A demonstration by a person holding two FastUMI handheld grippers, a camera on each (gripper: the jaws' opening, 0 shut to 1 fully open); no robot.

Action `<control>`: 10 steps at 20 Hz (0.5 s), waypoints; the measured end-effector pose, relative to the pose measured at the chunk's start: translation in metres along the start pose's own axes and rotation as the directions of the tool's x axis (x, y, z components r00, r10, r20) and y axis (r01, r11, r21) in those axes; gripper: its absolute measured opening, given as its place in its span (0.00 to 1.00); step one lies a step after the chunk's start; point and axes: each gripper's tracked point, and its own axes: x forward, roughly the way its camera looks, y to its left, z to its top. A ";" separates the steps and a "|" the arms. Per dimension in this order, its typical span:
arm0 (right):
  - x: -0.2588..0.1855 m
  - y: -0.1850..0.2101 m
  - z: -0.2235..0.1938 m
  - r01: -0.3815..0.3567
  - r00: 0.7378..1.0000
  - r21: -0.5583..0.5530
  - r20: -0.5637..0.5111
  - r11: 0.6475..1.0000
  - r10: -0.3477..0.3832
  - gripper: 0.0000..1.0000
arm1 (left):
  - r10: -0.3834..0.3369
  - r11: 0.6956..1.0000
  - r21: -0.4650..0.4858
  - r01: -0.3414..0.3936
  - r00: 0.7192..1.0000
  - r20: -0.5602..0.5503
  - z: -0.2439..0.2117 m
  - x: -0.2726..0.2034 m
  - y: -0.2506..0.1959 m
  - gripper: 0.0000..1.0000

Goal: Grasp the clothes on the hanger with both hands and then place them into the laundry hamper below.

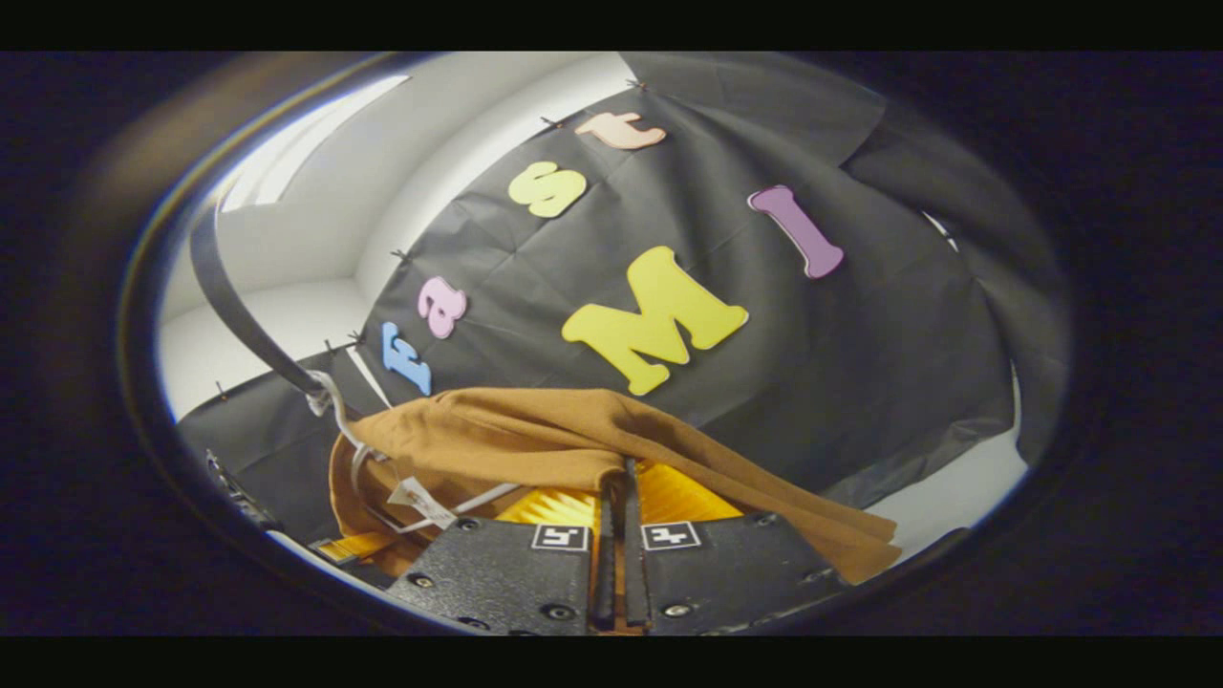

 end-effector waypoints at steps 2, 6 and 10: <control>0.000 0.002 0.011 -0.016 1.000 0.035 0.022 0.999 0.015 0.07 | -0.003 1.000 -0.003 0.003 1.000 0.015 0.006 -0.001 0.000 0.01; 0.007 0.008 0.033 -0.059 0.996 0.100 0.068 0.993 0.053 0.05 | -0.024 0.999 -0.035 0.025 0.999 0.043 0.025 -0.001 0.005 0.01; 0.010 0.013 0.047 -0.084 0.995 0.119 0.068 0.989 0.076 0.06 | -0.048 0.998 -0.045 0.050 0.998 0.048 0.039 0.006 0.011 0.01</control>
